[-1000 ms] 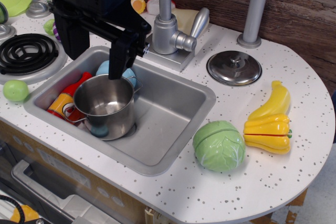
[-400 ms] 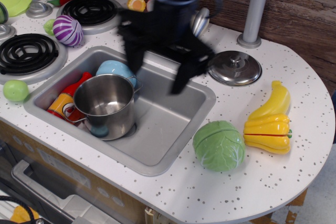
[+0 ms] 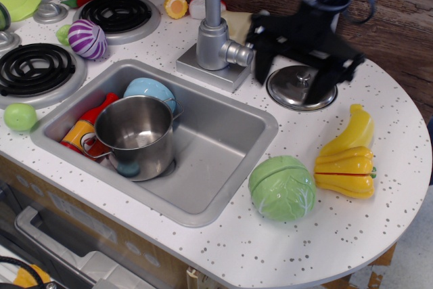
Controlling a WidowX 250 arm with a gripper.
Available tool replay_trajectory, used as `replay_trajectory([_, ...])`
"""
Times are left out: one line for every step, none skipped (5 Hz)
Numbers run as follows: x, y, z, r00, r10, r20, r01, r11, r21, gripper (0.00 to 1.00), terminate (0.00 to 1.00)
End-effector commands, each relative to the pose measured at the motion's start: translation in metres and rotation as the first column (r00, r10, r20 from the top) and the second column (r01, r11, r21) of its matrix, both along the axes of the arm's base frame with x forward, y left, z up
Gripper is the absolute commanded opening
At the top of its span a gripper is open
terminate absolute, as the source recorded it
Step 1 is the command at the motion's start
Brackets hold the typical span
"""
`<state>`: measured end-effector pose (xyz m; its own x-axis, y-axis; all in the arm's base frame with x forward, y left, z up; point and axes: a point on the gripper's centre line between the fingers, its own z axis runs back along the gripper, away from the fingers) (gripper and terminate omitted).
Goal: Put lid on pot or pan
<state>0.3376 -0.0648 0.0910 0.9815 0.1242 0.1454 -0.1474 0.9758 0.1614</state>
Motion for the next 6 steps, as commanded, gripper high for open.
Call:
replay_trajectory([0.054,0.001,0.01,0.998,-0.027,0.058,0.028,0.999,-0.032,1.0,0.0])
replay_trajectory([0.074,0.004,-0.001,0.997,-0.006,0.071,0.01,0.998,-0.06,1.0,0.0])
replay_trajectory([0.089,0.017,-0.011,0.996,-0.079,0.051,0.082,0.995,-0.058,1.0,0.0])
replay_trajectory([0.097,0.026,-0.019,0.992,-0.117,0.056,0.12,0.991,-0.051,1.0,0.0])
replay_trajectory([0.103,0.03,-0.034,0.987,-0.138,0.079,0.144,0.987,-0.069,1.0,0.0])
replay_trajectory([0.105,0.031,-0.045,0.985,-0.144,0.096,0.153,0.984,-0.095,1.0,0.0])
